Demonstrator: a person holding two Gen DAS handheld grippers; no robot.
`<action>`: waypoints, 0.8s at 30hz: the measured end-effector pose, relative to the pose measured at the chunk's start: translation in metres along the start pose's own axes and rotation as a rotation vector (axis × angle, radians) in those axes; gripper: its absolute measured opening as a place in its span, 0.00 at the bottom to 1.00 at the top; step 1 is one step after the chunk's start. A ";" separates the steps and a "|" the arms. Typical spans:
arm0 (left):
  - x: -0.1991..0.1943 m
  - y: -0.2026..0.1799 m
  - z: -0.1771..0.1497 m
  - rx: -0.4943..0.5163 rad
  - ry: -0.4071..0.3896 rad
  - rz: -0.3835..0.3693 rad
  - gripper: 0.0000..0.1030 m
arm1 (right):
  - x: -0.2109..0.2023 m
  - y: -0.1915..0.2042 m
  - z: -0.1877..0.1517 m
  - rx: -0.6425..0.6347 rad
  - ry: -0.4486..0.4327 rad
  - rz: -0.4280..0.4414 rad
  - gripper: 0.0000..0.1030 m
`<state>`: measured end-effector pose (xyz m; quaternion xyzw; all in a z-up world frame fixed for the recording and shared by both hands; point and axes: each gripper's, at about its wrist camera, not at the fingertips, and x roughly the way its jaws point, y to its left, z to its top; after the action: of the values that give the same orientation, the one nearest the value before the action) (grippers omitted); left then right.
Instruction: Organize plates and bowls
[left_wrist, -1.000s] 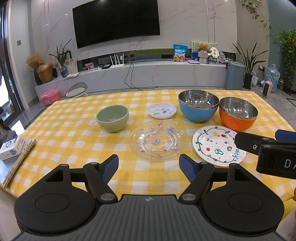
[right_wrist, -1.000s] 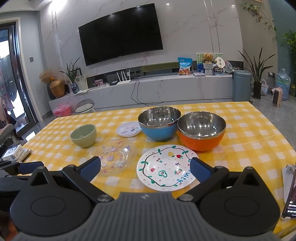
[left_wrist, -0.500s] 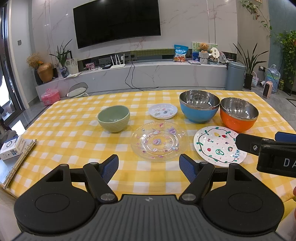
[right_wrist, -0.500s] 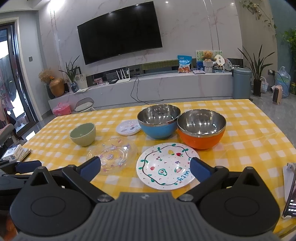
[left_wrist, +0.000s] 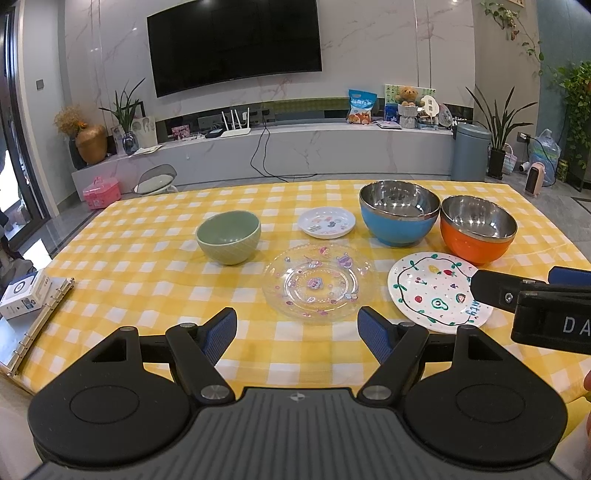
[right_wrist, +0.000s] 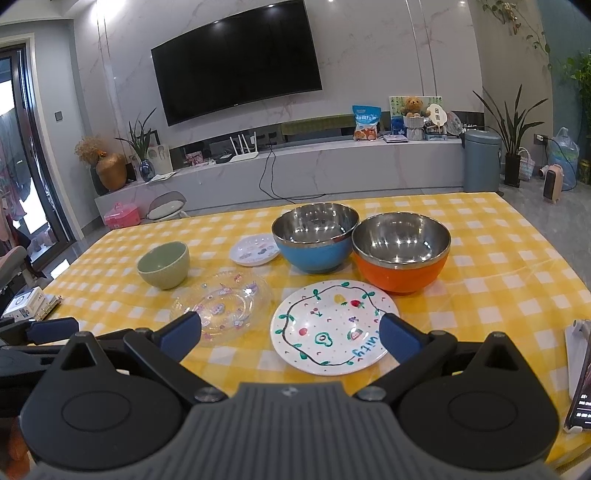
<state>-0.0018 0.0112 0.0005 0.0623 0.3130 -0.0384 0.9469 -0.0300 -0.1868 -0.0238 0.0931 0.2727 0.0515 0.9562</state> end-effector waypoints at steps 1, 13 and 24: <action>0.000 0.000 0.000 0.001 0.000 0.000 0.85 | 0.000 0.000 0.000 0.000 0.002 0.000 0.98; -0.001 0.002 0.000 -0.004 0.000 -0.005 0.85 | 0.002 0.000 0.000 0.004 0.014 -0.004 0.98; -0.002 0.001 0.000 -0.005 -0.005 -0.047 0.85 | 0.004 0.000 0.001 0.009 0.028 -0.009 0.98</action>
<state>-0.0035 0.0122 0.0015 0.0522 0.3123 -0.0599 0.9467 -0.0259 -0.1860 -0.0254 0.0952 0.2866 0.0473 0.9521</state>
